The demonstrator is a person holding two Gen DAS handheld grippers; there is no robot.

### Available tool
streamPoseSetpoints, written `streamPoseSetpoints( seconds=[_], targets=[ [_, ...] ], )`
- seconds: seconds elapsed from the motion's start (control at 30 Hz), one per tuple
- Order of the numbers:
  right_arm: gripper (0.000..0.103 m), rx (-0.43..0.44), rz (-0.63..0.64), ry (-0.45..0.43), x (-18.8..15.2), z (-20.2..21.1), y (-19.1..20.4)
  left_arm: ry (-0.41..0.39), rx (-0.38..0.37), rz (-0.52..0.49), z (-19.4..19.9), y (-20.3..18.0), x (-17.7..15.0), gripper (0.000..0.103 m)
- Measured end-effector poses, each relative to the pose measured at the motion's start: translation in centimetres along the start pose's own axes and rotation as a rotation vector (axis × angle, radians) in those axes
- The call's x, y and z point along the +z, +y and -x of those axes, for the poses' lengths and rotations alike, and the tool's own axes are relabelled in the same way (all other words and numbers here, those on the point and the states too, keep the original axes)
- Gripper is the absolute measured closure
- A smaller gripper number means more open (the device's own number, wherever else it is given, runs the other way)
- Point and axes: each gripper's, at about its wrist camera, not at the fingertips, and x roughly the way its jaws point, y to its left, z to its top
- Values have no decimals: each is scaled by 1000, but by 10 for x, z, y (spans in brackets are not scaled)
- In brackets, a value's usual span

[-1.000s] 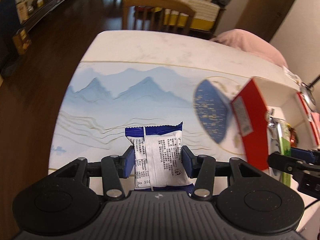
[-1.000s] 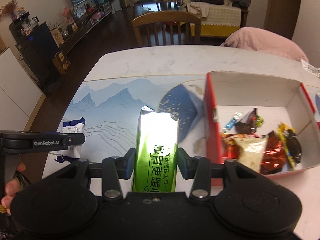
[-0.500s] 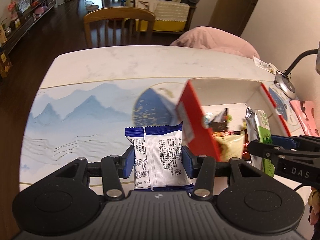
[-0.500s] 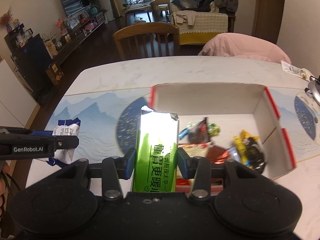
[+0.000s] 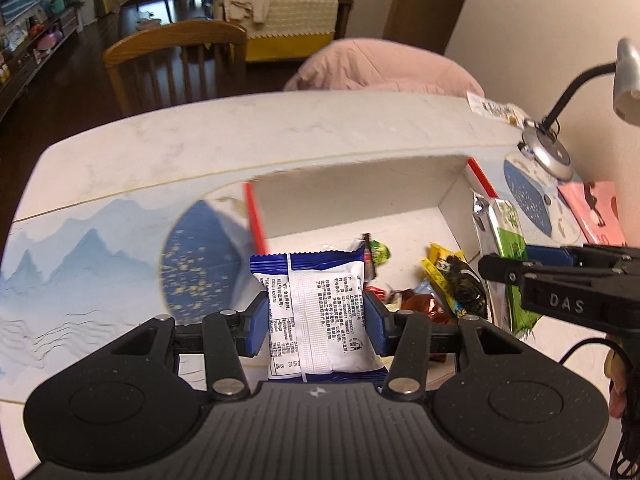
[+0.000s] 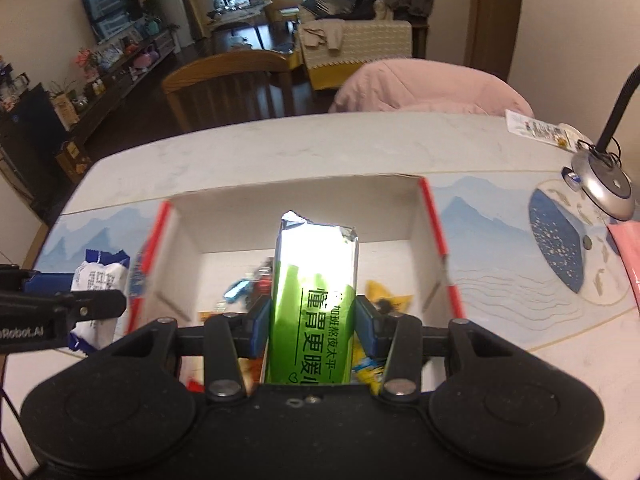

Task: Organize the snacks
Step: 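Carry the white-and-blue biscuit and green bar over the box, then open both grippers to drop the biscuit and green bar into the box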

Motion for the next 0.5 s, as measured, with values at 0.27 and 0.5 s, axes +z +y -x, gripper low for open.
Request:
streamPoseSetpoints(
  seconds=[0.27, 0.5],
  targets=[
    [60, 2, 5, 70, 0, -39, -22, 65, 60, -67, -52, -28, 19, 55],
    [60, 5, 34, 123, -8, -67, -21, 122, 86, -113, -86, -39, 29, 55]
  ],
)
